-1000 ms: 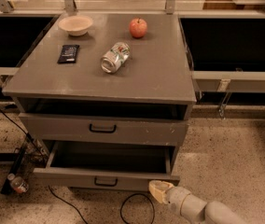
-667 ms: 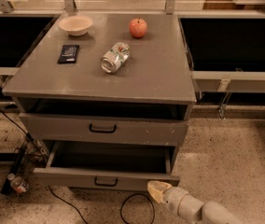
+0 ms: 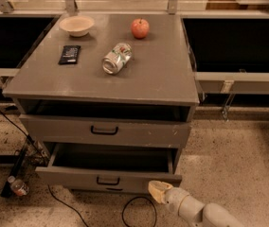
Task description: Close middle drawer
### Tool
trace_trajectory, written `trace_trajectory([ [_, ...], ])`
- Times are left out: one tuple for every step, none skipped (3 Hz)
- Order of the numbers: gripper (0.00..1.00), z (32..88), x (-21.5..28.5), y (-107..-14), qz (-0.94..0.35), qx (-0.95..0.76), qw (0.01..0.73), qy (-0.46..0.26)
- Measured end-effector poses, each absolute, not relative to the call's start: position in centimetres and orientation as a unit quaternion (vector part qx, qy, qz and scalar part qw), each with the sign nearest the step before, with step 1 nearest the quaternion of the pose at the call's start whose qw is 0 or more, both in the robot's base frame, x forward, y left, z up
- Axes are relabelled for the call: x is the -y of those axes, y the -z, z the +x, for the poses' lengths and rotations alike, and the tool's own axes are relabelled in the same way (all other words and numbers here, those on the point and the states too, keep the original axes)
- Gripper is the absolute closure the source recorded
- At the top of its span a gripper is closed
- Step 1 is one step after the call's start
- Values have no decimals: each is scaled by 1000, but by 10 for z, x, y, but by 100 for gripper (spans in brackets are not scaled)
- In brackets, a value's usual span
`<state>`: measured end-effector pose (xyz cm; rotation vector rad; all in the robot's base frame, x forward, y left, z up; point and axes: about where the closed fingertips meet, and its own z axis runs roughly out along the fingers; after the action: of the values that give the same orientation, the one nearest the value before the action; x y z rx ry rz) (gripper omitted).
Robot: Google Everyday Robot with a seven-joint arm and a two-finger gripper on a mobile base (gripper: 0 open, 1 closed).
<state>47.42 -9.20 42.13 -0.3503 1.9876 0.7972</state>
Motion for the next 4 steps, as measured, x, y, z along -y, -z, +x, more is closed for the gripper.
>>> trace_trajectory([
  [100, 493, 83, -435, -131, -795, 490, -332],
  [100, 519, 73, -452, -119, -774, 518, -343],
  [100, 531, 65, -462, -118, -763, 533, -347],
  [100, 531, 64, -462, -117, -762, 534, -347],
])
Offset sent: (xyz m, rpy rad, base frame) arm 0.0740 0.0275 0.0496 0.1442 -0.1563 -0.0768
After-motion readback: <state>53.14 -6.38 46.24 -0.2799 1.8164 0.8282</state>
